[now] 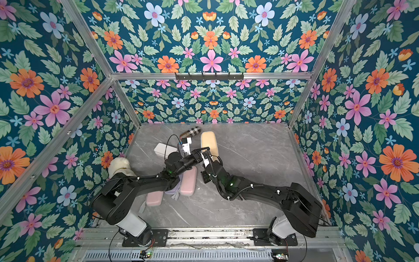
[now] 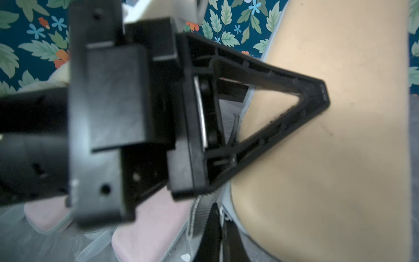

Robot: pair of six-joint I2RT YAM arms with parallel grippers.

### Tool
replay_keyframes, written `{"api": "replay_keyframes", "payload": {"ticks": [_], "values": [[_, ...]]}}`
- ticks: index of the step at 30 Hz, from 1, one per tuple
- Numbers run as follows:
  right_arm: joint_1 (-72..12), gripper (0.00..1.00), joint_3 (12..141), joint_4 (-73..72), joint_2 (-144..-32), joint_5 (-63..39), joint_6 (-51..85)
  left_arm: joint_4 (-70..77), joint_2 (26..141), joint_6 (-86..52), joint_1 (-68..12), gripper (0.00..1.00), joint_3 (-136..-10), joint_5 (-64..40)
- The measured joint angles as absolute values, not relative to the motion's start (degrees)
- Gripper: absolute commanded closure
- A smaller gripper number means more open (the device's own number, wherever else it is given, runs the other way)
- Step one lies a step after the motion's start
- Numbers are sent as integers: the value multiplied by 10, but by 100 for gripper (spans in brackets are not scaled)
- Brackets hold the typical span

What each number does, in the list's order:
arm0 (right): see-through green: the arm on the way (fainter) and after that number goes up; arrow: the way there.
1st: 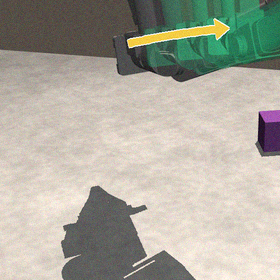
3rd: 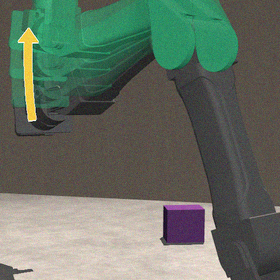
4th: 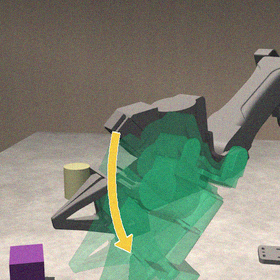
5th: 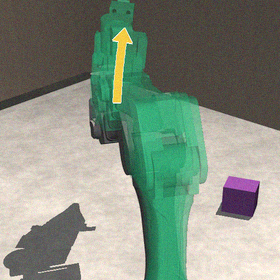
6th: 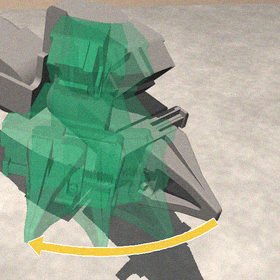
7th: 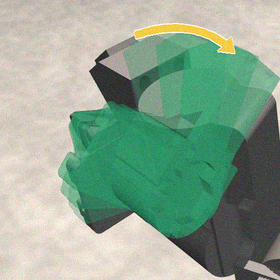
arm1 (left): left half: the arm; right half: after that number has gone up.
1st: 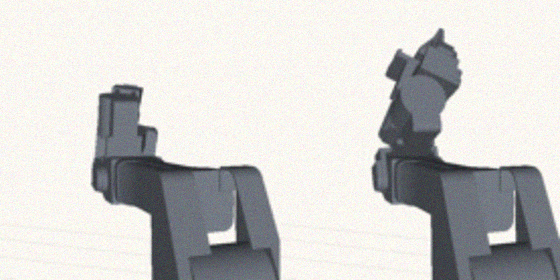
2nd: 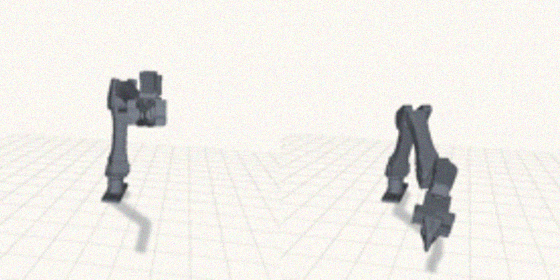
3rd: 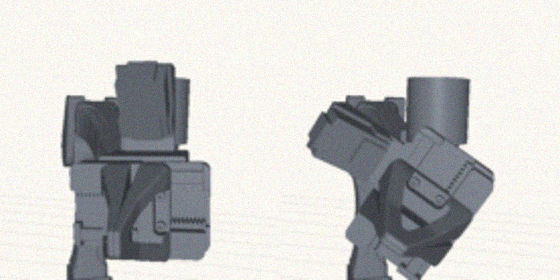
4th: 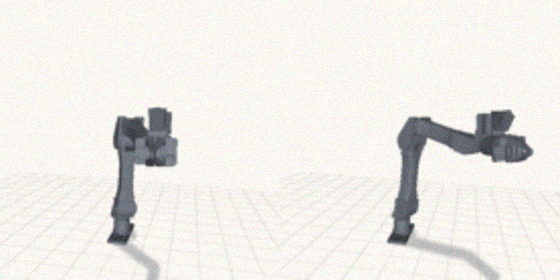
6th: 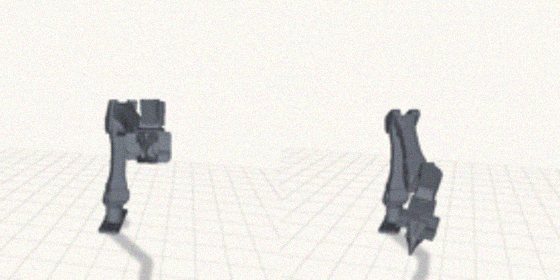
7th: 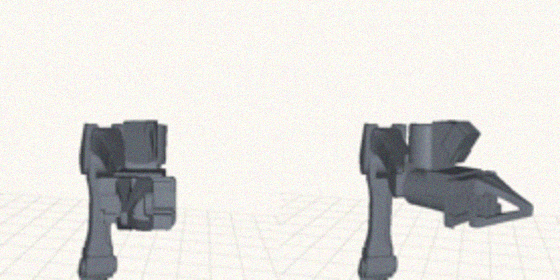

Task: Put umbrellas into zippered umbrella sleeves
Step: Zip the zipper on the umbrella sleeve, then place the umbrella sleeve at the center of the board.

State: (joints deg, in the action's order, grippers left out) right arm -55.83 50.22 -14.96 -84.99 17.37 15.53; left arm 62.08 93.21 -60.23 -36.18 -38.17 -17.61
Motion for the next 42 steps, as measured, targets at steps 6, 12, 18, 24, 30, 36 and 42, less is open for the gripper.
{"api": "replay_keyframes", "payload": {"ticks": [6,12,18,24,30,36,42], "values": [[-506,62,473,-158,-811,40,215,600,923,-609,-345,100,-371,-174],[-397,58,435,-69,-705,-20,222,521,924,-600,-342,100,-345,-230],[-324,58,419,2,-656,-45,207,489,939,-610,-415,86,-298,-235],[-316,57,436,15,-663,-56,192,394,928,-598,-433,31,-302,-176],[-260,56,460,60,-632,-78,174,140,860,-519,-435,18,-379,-150],[-161,54,514,149,-615,-137,160,-122,760,-413,-417,17,-425,-148],[-129,39,441,112,-582,-79,155,-142,699,-306,-376,14,-459,-60]]}}
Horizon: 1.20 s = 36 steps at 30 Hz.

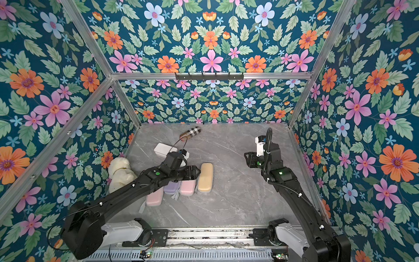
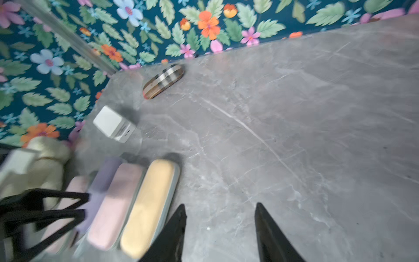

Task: Put umbrellas into zippered umbrella sleeves
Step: Place the umbrella sleeve at the center of the board, then reset both arms

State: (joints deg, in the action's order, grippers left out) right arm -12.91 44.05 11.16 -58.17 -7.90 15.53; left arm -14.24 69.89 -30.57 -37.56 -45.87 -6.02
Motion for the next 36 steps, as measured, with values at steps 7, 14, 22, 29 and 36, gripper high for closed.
{"api": "replay_keyframes", "payload": {"ticks": [7,14,22,29,36], "values": [[-52,40,281,-104,-650,96,133,155,619,-81,-336,6,-241,224],[-37,39,253,-238,-688,136,82,396,632,13,-216,5,-94,358],[-21,36,180,-385,-767,143,54,632,769,16,-72,5,-62,232],[-13,0,152,-496,-831,135,51,723,884,20,-56,5,-117,133],[1,0,161,-530,-833,125,58,722,918,-12,-18,0,-150,137]]}}
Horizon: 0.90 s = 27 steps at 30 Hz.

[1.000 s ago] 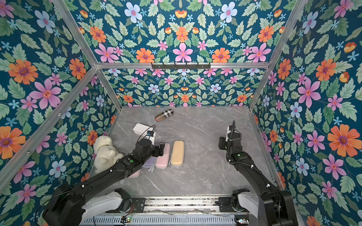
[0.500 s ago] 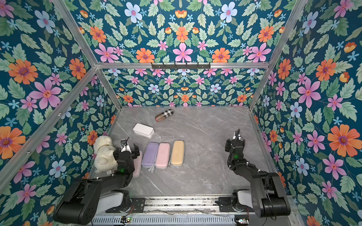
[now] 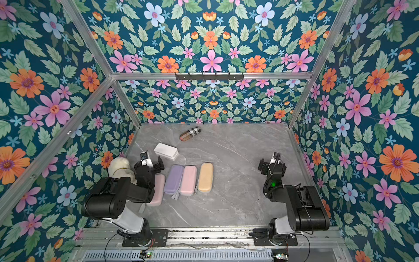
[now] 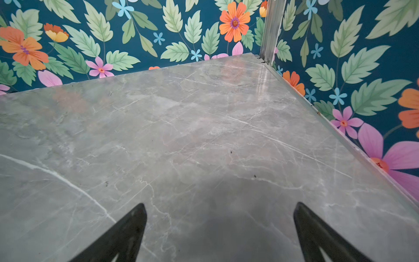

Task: Put umbrellas into zippered umbrella sleeves
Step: Reset both arms

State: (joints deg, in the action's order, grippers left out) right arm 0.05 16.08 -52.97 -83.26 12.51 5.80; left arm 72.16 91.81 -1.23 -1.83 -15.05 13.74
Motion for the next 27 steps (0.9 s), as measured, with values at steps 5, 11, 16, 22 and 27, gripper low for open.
{"api": "replay_keyframes", "payload": {"ticks": [5,11,16,22,27], "values": [[1,0,161,-529,-833,124,58,720,917,-26,-16,0,-147,136],[1,0,161,-530,-833,124,58,720,917,-26,-19,0,-152,139],[1,0,161,-530,-833,124,58,719,918,-26,-21,0,-152,139],[1,0,161,-530,-833,124,58,719,918,-26,-22,0,-152,139],[1,1,161,-530,-833,124,58,719,918,-26,-22,0,-152,139]]}}
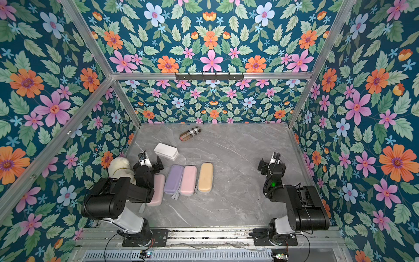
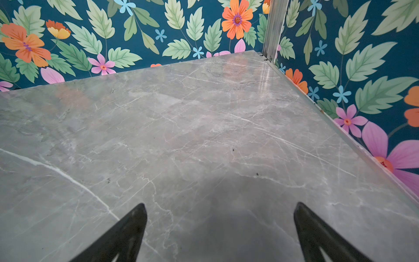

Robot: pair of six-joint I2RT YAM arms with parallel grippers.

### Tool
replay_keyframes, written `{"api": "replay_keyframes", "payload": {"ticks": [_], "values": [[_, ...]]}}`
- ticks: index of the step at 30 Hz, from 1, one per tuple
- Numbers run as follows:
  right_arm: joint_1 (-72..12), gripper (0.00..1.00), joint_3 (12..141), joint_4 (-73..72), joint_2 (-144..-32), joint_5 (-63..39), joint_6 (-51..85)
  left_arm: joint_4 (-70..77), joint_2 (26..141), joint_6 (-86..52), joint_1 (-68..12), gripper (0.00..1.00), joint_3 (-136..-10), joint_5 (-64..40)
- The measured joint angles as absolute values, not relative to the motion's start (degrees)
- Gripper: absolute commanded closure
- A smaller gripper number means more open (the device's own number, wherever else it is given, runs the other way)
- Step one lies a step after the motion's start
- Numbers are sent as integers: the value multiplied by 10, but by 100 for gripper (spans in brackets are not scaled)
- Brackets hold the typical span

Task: Put umbrellas into zippered umbrella sleeves
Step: Reset both arms

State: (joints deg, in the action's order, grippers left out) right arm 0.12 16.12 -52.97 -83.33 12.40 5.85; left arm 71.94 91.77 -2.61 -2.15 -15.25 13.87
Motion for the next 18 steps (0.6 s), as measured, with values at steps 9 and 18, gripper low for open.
{"api": "replay_keyframes", "payload": {"ticks": [9,18], "values": [[1,0,161,-530,-833,124,58,719,918,-26,-22,0,-152,139],[1,0,161,-530,-833,124,58,716,921,-14,-39,1,-155,150]]}}
